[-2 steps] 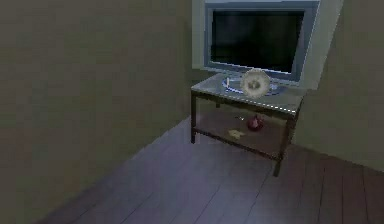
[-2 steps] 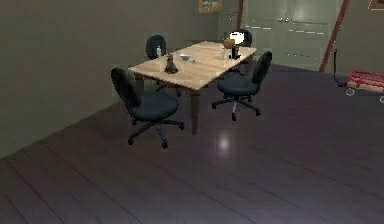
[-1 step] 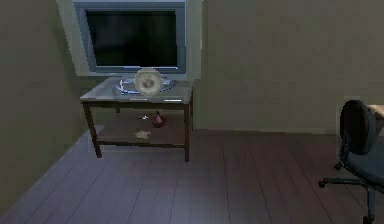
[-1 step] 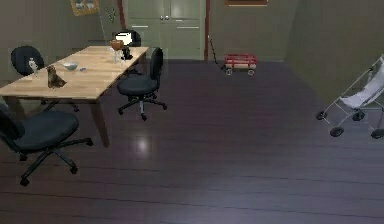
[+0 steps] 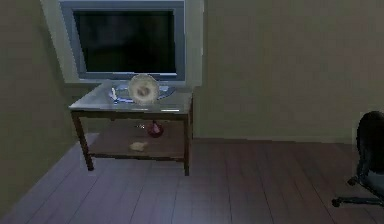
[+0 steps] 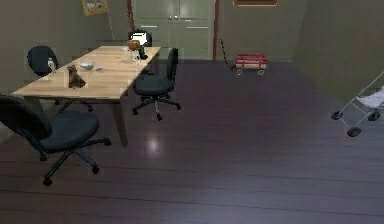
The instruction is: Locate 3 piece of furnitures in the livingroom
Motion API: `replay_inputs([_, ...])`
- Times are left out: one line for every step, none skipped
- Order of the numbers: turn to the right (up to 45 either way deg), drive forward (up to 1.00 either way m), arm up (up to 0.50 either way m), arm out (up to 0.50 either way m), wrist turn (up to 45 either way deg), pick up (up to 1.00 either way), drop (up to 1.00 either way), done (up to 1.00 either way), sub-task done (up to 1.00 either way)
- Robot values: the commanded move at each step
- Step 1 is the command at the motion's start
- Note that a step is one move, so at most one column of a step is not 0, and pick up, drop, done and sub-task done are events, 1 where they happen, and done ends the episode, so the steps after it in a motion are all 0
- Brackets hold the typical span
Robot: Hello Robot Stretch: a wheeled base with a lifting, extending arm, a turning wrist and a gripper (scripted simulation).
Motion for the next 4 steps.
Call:
replay_inputs([12.0, 0.0, 0.0, 0.0, 0.0, 0.0, 0.0, 0.0, 0.0])
replay_inputs([0.0, 0.7, 0.0, 0.0, 0.0, 0.0, 0.0, 0.0, 0.0])
replay_inputs([-39.0, 0.0, 0.0, 0.0, 0.0, 0.0, 0.0, 0.0, 0.0])
replay_inputs([0.0, 0.0, 0.0, 0.0, 0.0, 0.0, 0.0, 0.0, 1.0])
